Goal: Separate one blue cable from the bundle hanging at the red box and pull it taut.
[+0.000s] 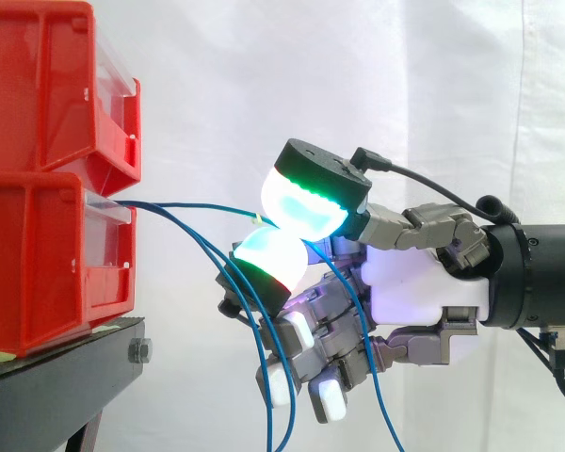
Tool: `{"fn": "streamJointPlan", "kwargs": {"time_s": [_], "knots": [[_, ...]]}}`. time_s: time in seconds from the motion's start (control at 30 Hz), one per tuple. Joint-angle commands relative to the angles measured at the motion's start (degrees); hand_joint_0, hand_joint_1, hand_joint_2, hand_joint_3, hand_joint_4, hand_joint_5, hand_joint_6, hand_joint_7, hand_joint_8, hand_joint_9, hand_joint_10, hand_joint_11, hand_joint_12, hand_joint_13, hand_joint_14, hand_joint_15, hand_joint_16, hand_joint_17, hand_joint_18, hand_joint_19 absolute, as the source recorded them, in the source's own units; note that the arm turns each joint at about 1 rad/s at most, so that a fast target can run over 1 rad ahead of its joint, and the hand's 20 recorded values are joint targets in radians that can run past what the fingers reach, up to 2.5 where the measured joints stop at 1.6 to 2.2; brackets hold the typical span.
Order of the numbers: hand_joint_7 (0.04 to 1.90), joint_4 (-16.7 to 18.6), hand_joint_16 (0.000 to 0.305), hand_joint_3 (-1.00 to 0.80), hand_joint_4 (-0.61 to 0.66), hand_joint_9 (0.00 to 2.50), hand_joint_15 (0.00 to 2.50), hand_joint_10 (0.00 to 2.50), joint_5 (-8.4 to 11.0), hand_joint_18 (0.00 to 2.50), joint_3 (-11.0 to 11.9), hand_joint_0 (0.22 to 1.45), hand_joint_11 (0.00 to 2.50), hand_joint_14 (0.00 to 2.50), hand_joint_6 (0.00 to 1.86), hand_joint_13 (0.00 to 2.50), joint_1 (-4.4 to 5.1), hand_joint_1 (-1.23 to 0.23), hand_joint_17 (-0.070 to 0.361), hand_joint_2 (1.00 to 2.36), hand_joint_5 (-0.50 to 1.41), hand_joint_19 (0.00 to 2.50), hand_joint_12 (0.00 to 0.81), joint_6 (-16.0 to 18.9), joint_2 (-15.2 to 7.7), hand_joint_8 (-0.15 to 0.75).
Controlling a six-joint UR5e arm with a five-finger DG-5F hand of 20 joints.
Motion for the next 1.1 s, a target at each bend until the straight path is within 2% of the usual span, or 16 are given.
{"fn": "streamJointPlan", "kwargs": {"time_s": [0.0,0.13,0.2,0.4,0.83,0.93,1.07], "knots": [[1.34,-0.1,0.053,-0.5,0.06,0.99,0.58,0.03,-0.79,1.0,0.0,0.75,1.17,0.02,0.85,0.96,-0.08,-0.75,0.12,1.0,-0.23,0.56,0.356,-0.2,0.0,0.322],[1.28,-0.1,0.054,-0.5,0.13,0.99,0.58,0.03,-0.79,0.99,0.0,0.66,1.18,0.02,0.85,0.96,-0.08,-0.69,0.121,1.0,-0.22,0.58,0.357,-0.3,0.0,0.322],[1.27,-0.1,0.054,-0.5,0.14,1.0,0.6,0.03,-0.7,0.99,0.0,0.58,1.16,0.02,0.8,0.97,-0.08,-0.57,0.122,1.0,-0.21,0.59,0.361,-0.2,0.0,0.325],[1.24,-0.1,0.056,-0.5,0.17,1.01,0.59,0.03,-0.61,1.0,0.0,0.54,1.16,0.02,0.78,0.97,-0.08,-0.48,0.126,1.0,-0.2,0.6,0.373,-0.2,0.0,0.337],[1.23,-0.1,0.059,-0.5,0.17,1.02,0.59,0.03,-0.44,1.02,-0.1,0.5,1.15,0.02,0.78,0.99,-0.08,-0.46,0.133,1.0,-0.2,0.61,0.383,-0.3,0.0,0.348],[1.26,-0.1,0.055,-0.5,0.16,1.01,0.6,0.03,-0.53,0.99,0.0,0.57,1.16,0.02,0.76,0.98,0.0,-0.44,0.124,1.0,-0.19,0.63,0.367,-0.3,0.0,0.328],[1.29,-0.1,0.054,-0.45,0.14,1.02,0.6,0.03,-0.44,0.99,0.0,0.62,1.16,0.02,0.77,0.98,0.0,-0.53,0.122,1.0,-0.19,0.64,0.366,-0.3,-0.1,0.322]]}}
